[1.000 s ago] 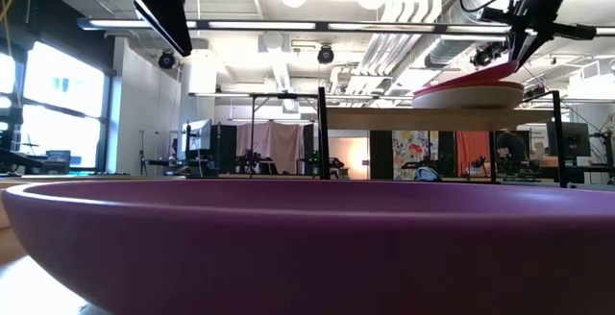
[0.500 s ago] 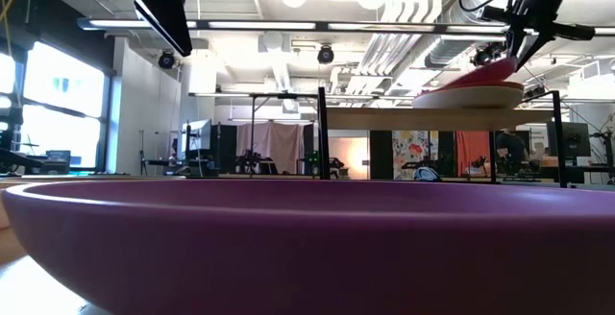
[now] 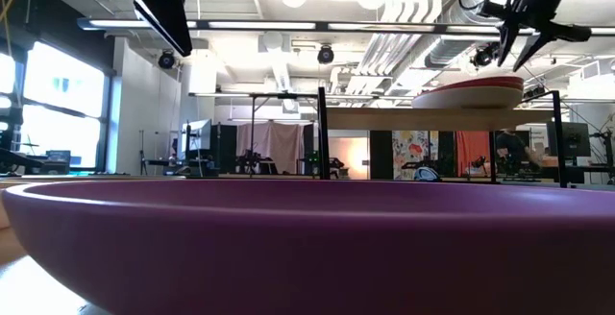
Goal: Place and stack plates onto a shelf
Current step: Stack the violet plate on top of the pink plate on the shelf
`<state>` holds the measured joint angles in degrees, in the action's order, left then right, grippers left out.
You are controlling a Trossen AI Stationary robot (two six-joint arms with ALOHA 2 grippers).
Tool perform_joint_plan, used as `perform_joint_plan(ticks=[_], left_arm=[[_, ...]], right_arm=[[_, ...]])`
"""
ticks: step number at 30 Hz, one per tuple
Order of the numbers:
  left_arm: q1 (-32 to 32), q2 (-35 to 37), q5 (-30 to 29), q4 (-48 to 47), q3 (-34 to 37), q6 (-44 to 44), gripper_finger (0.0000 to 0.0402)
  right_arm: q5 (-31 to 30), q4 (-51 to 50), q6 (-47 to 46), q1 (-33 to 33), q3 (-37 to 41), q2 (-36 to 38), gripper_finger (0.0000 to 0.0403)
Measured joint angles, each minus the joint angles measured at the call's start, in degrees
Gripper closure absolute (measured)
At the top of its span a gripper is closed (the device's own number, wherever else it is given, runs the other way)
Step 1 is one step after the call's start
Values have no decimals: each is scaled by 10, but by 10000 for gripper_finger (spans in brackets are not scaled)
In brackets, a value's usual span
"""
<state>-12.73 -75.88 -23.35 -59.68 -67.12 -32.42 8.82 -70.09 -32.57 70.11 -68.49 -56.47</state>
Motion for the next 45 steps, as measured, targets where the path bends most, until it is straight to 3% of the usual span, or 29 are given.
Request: perform_joint_plan(ticks=[6, 9, 20, 29, 37, 45], left_arm=[[0, 0, 25, 0, 0, -28, 298], [0, -1, 50, 9, 3, -54, 298], [0, -8, 184, 194, 70, -142, 298], [-14, -18, 187, 330, 104, -249, 298], [-39, -114, 216, 400, 105, -272, 298], [-58, -204, 249, 493, 105, -313, 298]], right_arm=[[172, -6, 1, -17, 0, 0, 297], [205, -8, -3, -51, 0, 7, 297], [188, 6, -78, -223, 0, 56, 297], [162, 35, -90, -333, 0, 66, 297], [142, 73, -85, -415, 0, 66, 297], [138, 74, -75, -445, 0, 66, 297]])
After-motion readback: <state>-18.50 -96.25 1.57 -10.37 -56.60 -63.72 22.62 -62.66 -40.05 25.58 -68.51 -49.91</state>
